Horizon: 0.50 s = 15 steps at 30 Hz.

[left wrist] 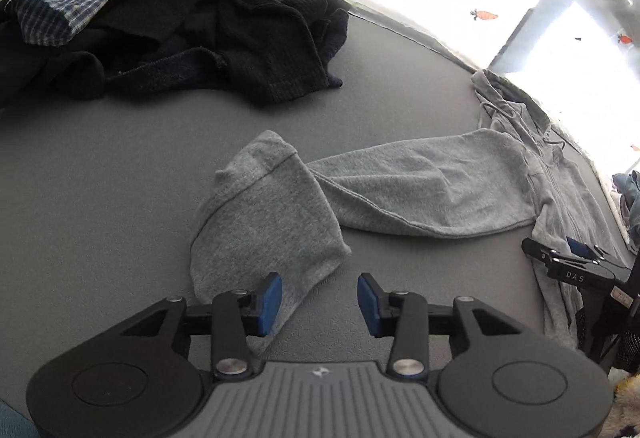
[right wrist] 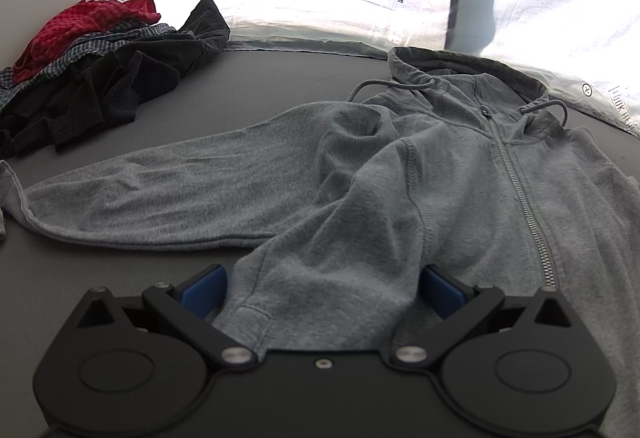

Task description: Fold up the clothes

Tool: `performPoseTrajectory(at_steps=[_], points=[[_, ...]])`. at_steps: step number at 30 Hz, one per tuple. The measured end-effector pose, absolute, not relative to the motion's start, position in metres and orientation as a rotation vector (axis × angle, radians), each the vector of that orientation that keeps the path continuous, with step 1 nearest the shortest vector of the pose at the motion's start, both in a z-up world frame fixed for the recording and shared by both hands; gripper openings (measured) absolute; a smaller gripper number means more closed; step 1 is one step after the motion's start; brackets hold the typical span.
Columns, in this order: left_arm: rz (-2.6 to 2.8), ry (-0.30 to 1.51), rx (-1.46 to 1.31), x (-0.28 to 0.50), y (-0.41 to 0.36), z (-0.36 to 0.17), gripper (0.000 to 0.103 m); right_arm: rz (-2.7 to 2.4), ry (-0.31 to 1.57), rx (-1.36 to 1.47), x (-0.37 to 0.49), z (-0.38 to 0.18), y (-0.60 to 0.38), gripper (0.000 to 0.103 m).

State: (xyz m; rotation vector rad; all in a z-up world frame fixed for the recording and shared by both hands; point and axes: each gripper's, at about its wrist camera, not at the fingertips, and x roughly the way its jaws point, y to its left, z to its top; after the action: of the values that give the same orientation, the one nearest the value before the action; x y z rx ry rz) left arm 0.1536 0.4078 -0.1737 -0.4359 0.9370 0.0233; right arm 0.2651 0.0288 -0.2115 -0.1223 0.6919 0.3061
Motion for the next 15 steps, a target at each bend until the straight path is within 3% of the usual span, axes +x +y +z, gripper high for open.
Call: performPoseTrajectory(at_steps=[2, 10, 15], points=[[0.085, 0.932, -0.463, 0.151, 0.409, -0.172, 0.044, 0.306, 0.692, -0.122, 0.265, -0.212, 0.029, 0.103], [0.244, 0.881, -0.576, 0.153, 0.424, -0.162, 0.071, 0.306, 0.691, -0.122, 0.264, -0.212, 0.029, 0.103], [0.27, 0.848, -0.556, 0.173, 0.417, -0.151, 0.08, 0.306, 0.691, -0.121, 0.264, -0.212, 0.029, 0.103]])
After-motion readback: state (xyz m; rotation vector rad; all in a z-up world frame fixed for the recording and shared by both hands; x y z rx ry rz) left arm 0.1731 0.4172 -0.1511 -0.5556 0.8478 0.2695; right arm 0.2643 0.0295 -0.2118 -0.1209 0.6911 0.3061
